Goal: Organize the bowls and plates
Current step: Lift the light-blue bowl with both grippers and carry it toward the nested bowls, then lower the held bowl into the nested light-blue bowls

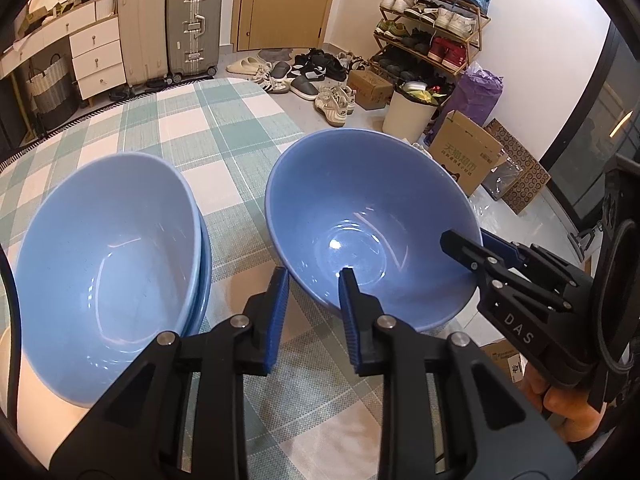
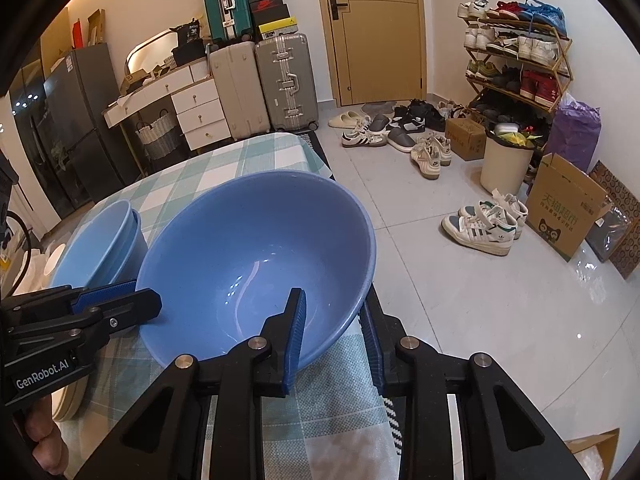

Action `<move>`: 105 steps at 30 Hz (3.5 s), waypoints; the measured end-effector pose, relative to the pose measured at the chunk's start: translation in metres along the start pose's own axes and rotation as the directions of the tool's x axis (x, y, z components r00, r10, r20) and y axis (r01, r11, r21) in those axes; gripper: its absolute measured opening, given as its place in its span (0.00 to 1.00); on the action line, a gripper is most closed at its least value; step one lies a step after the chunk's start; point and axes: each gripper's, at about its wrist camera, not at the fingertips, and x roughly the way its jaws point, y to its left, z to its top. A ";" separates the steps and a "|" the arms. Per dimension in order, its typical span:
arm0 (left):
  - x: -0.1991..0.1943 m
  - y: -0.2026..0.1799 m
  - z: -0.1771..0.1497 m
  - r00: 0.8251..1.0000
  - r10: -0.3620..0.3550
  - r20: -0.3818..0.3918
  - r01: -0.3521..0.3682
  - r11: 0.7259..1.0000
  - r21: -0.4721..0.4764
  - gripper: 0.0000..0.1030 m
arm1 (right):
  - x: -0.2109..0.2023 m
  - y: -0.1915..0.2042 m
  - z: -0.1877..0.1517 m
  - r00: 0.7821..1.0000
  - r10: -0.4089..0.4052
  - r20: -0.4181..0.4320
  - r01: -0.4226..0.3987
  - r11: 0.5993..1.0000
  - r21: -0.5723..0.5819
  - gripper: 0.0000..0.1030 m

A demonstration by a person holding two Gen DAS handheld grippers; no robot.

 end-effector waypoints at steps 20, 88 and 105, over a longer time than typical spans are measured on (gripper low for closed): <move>-0.069 0.002 -0.002 0.994 -0.016 0.108 0.012 0.999 0.040 0.22 | -0.045 0.023 0.010 0.994 -0.010 0.108 0.014 0.999 -0.030 0.27; -0.224 0.141 -0.063 0.966 0.183 0.181 -0.162 0.979 -0.125 0.22 | -0.051 0.247 0.017 0.987 0.136 0.089 -0.110 0.964 -0.244 0.28; -0.161 0.172 -0.060 0.972 0.207 0.109 -0.192 0.973 -0.130 0.22 | -0.006 0.252 0.012 0.994 0.094 0.046 -0.078 0.959 -0.274 0.28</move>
